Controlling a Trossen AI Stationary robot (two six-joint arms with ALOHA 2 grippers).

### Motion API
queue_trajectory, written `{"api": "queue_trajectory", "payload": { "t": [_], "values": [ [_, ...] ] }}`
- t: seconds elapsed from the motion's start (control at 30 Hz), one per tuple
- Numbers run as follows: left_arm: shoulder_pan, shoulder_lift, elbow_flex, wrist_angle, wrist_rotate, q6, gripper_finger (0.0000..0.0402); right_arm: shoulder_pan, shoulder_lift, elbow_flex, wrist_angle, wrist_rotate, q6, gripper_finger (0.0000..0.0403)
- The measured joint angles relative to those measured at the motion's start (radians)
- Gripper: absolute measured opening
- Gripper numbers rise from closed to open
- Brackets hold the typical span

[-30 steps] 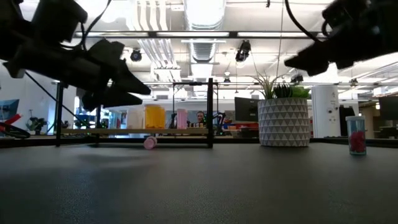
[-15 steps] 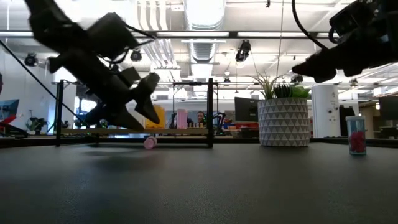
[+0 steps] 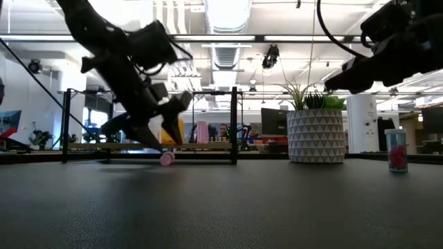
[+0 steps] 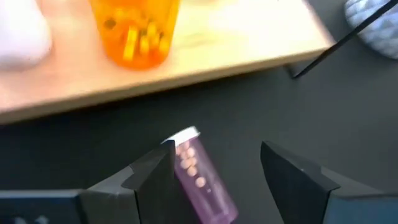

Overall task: Pick and place medicine bottles onto shelf by color
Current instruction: Put the pink pill bottle on the shelf aligned with the other pink pill bottles

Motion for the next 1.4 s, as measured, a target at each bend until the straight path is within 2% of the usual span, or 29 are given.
{"api": "queue_trajectory", "payload": {
  "t": [0.2,0.4,0.83,1.13,1.27,1.4],
  "values": [
    [0.019,0.092,0.016,0.000,0.039,-0.038,0.0221,0.000,0.003,0.025,-0.003,0.000,-0.047,0.0233],
    [0.032,0.155,0.060,-0.044,0.035,-0.010,0.0215,0.000,0.006,0.027,-0.006,-0.001,-0.044,0.0233],
    [0.028,0.173,0.103,-0.073,0.018,0.115,0.0111,0.000,0.014,0.026,-0.003,-0.002,0.091,0.0233],
    [0.005,0.172,0.129,-0.057,0.018,0.222,0.0090,0.000,0.020,0.026,0.004,-0.001,0.203,0.0233],
    [-0.019,0.172,0.130,0.028,0.032,0.296,0.0090,0.000,0.020,0.026,0.048,0.000,0.275,0.0233],
    [-0.049,0.171,0.128,0.201,0.136,0.479,0.0089,0.000,0.020,0.026,0.085,0.000,0.272,0.0233]
  ]
}}
